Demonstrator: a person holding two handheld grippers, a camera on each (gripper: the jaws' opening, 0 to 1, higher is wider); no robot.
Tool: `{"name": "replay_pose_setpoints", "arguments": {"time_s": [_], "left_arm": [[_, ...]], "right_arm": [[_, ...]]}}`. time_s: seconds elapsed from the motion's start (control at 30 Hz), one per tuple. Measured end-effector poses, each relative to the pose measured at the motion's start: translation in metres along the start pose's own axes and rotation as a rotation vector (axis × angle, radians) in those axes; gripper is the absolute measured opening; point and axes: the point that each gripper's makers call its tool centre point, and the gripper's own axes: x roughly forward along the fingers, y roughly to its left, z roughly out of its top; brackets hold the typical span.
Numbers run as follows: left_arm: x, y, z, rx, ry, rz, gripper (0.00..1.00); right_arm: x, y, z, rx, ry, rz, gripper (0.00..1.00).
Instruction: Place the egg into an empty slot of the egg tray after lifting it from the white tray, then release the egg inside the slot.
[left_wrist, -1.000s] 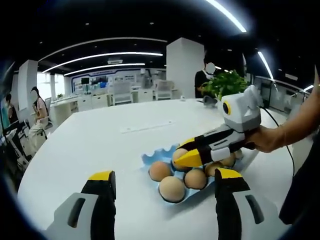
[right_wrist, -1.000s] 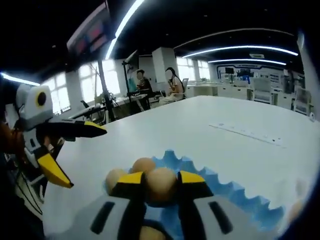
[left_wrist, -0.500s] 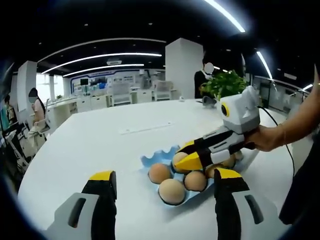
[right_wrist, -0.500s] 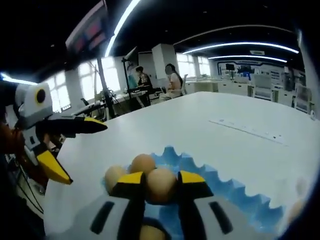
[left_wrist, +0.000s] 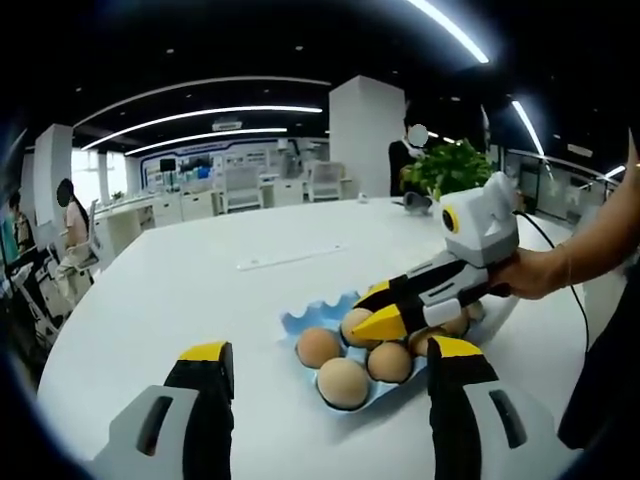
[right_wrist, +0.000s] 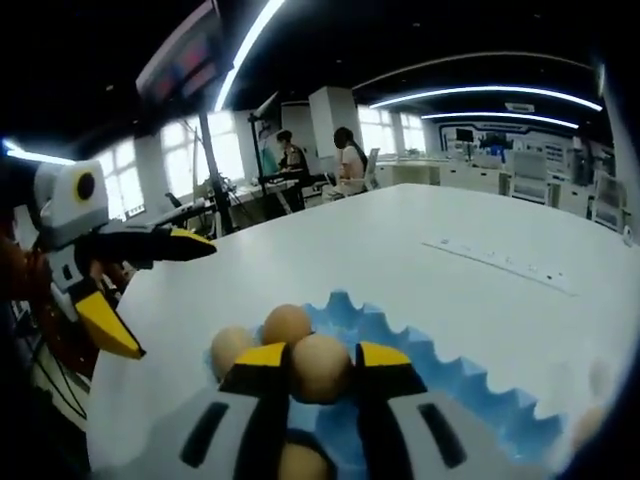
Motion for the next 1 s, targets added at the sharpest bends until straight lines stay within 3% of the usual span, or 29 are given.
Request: {"name": "replay_pose_setpoints", "arguments": {"time_s": [0.23,0.33,0.47,0.53,0.67,0.87,1.0], "left_arm": [[0.001,-0.003,0.004,0.006,-0.011,-0.003,0.80],[0.002,-0.003,0.006,0.009,-0.015,-0.003,0.80],[0.003,-0.003,0.008,0.013,-0.019,-0.003,0.80],[0.004,-0.003,0.007,0.015,-0.016,-0.006,0.80],[0.004,-0.005,0.008,0.014,-0.015,-0.010,0.80],[0.004,-0.004,0.007,0.012,-0.012,-0.011,0.80],[0.005,-0.006,0.007,0.014,-0.008,-0.017,0.80]], "right_arm": [[-0.017,0.001,0.000,-0.058,-0.006,-0.022,0.22],[-0.029,-0.006,0.007,-0.028,-0.041,-0.054,0.22],[-0.055,-0.028,0.018,-0.006,-0.099,-0.138,0.22],[-0.067,-0.040,0.016,0.042,-0.106,-0.170,0.23],[-0.088,-0.059,0.012,0.052,-0.120,-0.238,0.23],[-0.144,-0.093,-0.001,0.097,-0.144,-0.392,0.23],[-0.195,-0.123,-0.018,0.139,-0.155,-0.547,0.23]]}}
